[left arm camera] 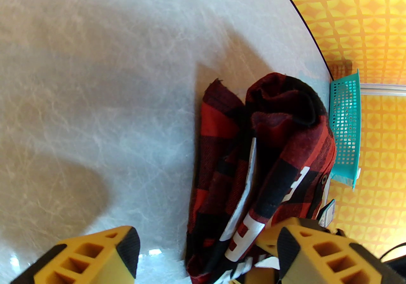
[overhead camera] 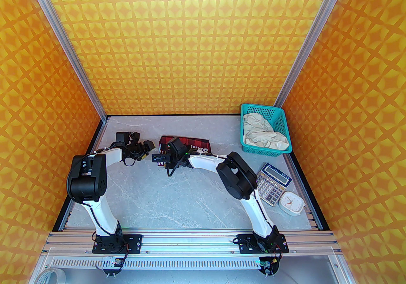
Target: Fold and stack the mixed laundry pile
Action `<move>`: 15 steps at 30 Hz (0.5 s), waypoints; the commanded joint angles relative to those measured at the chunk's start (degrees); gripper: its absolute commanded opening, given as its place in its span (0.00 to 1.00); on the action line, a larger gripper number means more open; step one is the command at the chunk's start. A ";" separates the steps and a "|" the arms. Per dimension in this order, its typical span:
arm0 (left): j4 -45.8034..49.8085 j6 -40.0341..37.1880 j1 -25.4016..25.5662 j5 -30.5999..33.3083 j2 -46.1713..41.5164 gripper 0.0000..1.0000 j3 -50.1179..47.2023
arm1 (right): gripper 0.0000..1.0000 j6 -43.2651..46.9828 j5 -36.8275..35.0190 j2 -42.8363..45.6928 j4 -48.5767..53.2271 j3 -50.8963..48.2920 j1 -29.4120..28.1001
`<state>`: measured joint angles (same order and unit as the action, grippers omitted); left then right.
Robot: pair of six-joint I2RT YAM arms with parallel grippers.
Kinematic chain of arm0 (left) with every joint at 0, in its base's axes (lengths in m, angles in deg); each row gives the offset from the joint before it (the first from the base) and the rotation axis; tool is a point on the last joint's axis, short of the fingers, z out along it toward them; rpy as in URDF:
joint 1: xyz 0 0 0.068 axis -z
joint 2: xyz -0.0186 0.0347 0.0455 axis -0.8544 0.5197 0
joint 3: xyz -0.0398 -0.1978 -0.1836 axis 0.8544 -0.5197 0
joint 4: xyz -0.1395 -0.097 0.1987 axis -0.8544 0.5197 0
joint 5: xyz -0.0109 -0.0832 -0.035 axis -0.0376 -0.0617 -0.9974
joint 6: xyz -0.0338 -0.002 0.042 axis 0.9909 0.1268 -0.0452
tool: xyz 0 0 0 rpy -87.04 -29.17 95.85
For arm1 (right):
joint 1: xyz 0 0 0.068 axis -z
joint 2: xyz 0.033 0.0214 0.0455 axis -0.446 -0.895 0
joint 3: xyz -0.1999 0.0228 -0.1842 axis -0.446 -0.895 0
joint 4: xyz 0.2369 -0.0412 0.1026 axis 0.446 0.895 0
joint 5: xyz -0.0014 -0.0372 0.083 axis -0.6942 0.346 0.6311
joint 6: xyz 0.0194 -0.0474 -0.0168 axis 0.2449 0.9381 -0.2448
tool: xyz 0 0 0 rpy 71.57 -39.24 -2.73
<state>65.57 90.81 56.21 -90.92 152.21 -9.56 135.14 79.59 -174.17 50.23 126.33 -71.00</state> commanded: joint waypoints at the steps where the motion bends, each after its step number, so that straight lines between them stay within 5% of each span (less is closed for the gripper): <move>1: -2.84 3.57 -0.16 -1.02 -0.64 0.77 -1.49 | 0.37 3.60 -4.21 -1.25 1.03 0.90 -0.05; 7: -7.11 8.50 1.96 -2.41 -3.04 0.84 -5.27 | 0.04 0.39 -3.48 3.46 -7.30 -4.12 0.04; 15: -21.58 19.69 6.61 -4.18 -3.81 0.93 -11.51 | 0.00 -0.80 3.92 11.49 -14.79 -14.59 0.12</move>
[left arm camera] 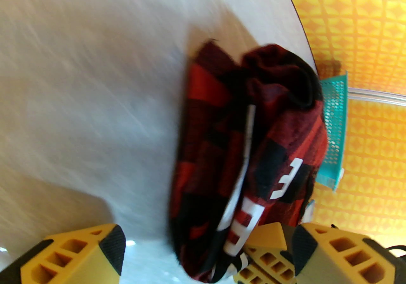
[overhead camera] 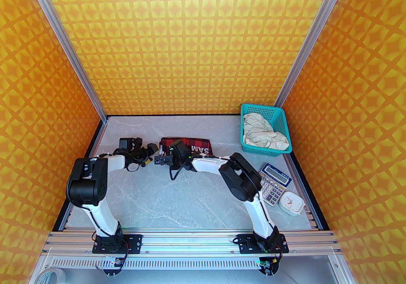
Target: Fold and stack the mixed laundry pile
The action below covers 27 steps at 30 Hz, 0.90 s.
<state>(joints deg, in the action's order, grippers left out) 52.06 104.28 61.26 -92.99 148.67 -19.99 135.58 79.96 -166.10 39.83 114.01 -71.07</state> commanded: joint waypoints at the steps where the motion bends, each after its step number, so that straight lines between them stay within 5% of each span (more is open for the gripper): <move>1: -8.26 6.44 2.40 -2.10 0.49 0.93 -0.52 | 0.00 -1.36 3.94 3.90 -4.94 -3.02 0.20; 13: -10.44 11.09 7.83 0.77 6.18 0.86 2.69 | 0.00 -3.44 5.18 7.68 -9.74 -7.55 0.35; 16: -10.57 11.79 8.97 1.13 7.17 0.64 4.07 | 0.05 -5.64 4.79 8.05 -11.26 -8.61 0.28; 20: -12.34 12.68 9.43 2.31 7.90 0.20 4.89 | 0.43 -11.38 3.56 10.88 -12.51 -11.71 0.28; 22: -13.80 12.21 9.39 3.52 7.56 0.01 5.07 | 0.49 -17.62 2.28 14.70 -10.96 -14.77 0.37; 27: -13.48 8.42 8.08 4.32 5.20 0.00 6.58 | 0.45 -50.21 1.75 26.40 -6.19 -22.66 2.76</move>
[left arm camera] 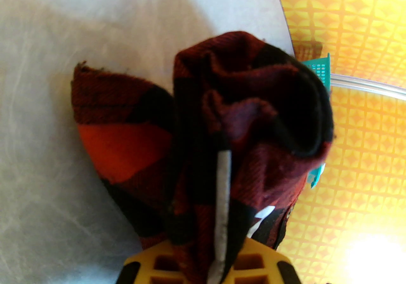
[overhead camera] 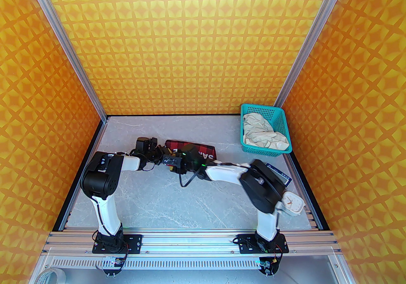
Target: Fold and stack the mixed laundry pile
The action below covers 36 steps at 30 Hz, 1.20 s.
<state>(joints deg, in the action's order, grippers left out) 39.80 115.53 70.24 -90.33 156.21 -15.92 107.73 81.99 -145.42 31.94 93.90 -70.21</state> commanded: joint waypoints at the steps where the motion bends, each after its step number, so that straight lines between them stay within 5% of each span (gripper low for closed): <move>1: 2.02 -5.17 -1.43 1.66 -3.21 0.00 3.70 | 0.44 -29.43 -1.09 7.44 1.83 -4.44 2.61; 8: 31.87 -23.54 -5.69 2.44 -11.01 0.00 13.56 | 0.29 -49.52 -4.36 5.21 8.00 -4.54 6.57; 13: 42.80 -30.46 -6.80 2.44 -13.57 0.00 18.34 | 0.16 -53.88 3.87 -13.83 10.57 13.12 6.34; 21: 56.02 -38.04 -7.22 7.23 -17.17 0.00 27.78 | 0.18 -59.70 10.59 -30.61 3.47 36.24 -0.51; 28: 67.02 -45.77 -1.52 20.24 -19.98 0.00 34.20 | 0.34 -58.39 8.53 -10.24 4.98 17.17 2.24; 36: 71.20 -45.48 18.39 35.38 -16.76 0.00 36.81 | 0.47 -57.86 9.27 19.42 24.87 -11.83 19.50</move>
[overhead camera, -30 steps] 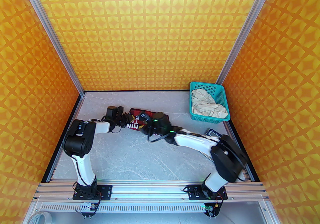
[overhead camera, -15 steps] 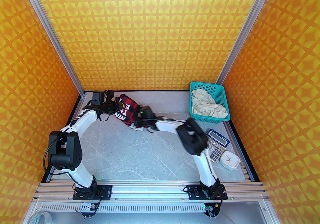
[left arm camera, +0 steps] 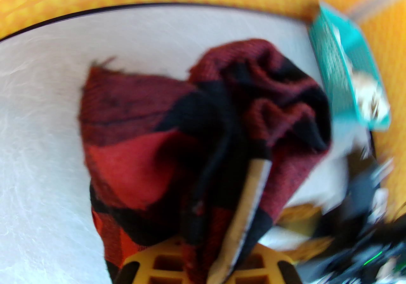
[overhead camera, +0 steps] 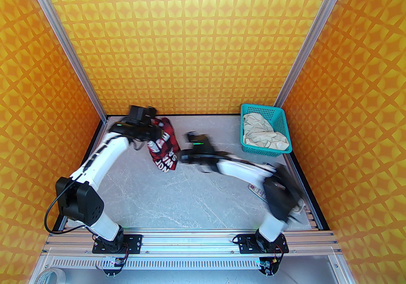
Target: Fold and stack the mixed laundry pile
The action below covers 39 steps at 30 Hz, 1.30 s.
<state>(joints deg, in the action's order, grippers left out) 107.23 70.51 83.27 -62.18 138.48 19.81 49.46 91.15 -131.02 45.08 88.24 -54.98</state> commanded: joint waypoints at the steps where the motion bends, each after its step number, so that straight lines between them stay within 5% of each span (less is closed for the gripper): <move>1: 3.33 0.57 7.57 7.92 1.43 0.00 1.06 | 0.47 1.23 -0.64 7.33 14.15 -7.70 5.94; 6: -0.70 8.25 22.21 9.97 6.82 0.00 1.71 | 0.48 4.93 -7.54 17.50 26.19 -9.03 13.56; 9: -5.60 12.31 28.78 9.52 10.77 0.12 1.16 | 0.48 5.49 -6.81 18.58 28.01 -8.97 17.09; 10: -6.81 12.69 30.44 8.45 12.25 0.20 1.51 | 0.49 5.73 -6.72 18.56 28.52 -8.81 17.65; 12: -8.31 12.64 33.08 4.51 16.08 0.56 3.46 | 0.51 6.23 -8.15 18.63 30.69 -8.17 18.83; 19: -11.02 10.98 34.60 -0.40 15.29 0.83 5.07 | 0.55 7.11 -8.94 23.28 36.59 -7.39 23.89; 23: -11.11 9.41 30.06 -1.00 8.07 0.82 0.63 | 0.56 4.55 -2.32 24.88 38.33 -8.20 23.19; 29: -8.85 4.93 14.35 -4.37 2.04 0.80 -13.41 | 0.60 -1.18 -0.82 28.68 38.44 -14.06 14.73; 33: -11.85 2.37 3.99 -8.50 4.23 0.82 -18.31 | 0.60 -5.34 1.86 29.17 33.06 -20.35 12.29; 39: -18.30 2.25 -1.93 -16.14 13.64 0.76 -17.23 | 0.54 -6.97 0.28 20.88 24.30 -22.17 10.76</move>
<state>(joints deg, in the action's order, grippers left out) 93.76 73.94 82.11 -71.23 149.82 1.84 44.81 91.61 -106.98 76.79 66.36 -44.03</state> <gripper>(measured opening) 0.764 0.550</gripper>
